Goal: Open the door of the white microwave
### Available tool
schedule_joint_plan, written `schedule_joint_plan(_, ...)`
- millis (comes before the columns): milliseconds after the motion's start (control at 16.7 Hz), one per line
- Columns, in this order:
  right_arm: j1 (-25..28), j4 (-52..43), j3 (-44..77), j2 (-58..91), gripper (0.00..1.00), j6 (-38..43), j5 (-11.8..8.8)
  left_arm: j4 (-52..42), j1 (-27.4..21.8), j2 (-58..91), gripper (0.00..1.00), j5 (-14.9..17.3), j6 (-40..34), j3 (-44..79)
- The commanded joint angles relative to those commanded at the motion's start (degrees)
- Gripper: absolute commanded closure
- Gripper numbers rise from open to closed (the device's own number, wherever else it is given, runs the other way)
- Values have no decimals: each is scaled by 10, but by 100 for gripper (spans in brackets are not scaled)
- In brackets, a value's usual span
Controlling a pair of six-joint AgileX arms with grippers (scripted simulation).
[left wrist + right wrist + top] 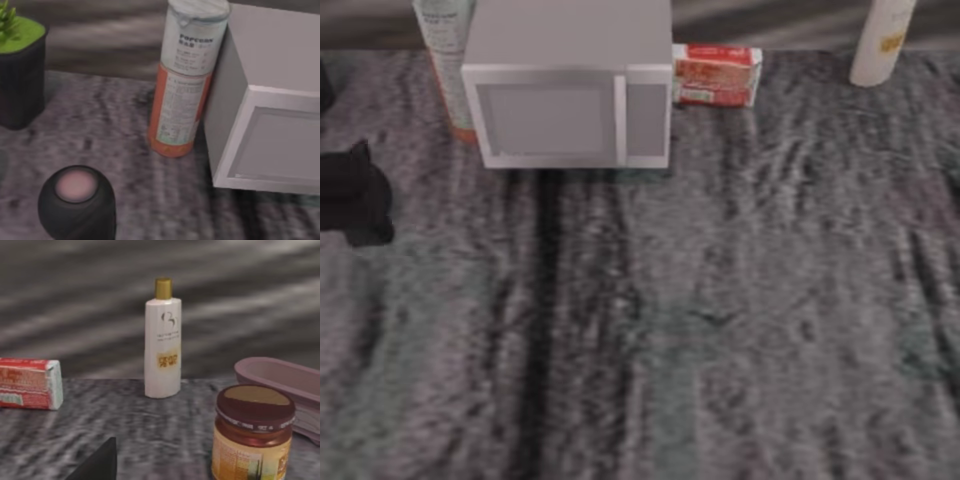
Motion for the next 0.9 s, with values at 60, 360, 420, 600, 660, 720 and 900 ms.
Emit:
schedule_joint_plan(60, 0, 0, 0, 0, 0, 0, 0, -13, -19, 61, 0, -11, -17, 48)
schedule_joint_plan(360, 0, 0, 0, 0, 0, 0, 0, -78, -112, 368, 0, -66, -102, 286)
schedule_joint_plan(420, 0, 0, 0, 0, 0, 0, 0, -91, -129, 424, 0, -76, -117, 329)
schedule_joint_plan(600, 0, 0, 0, 0, 0, 0, 0, -130, -176, 571, 0, -104, -156, 439)
schedule_joint_plan(660, 0, 0, 0, 0, 0, 0, 0, -142, -189, 611, 0, -112, -167, 468)
schedule_joint_plan(720, 0, 0, 0, 0, 0, 0, 0, -153, -201, 646, 0, -119, -176, 494)
schedule_joint_plan(900, 0, 0, 0, 0, 0, 0, 0, -180, -226, 721, 0, -135, -195, 549)
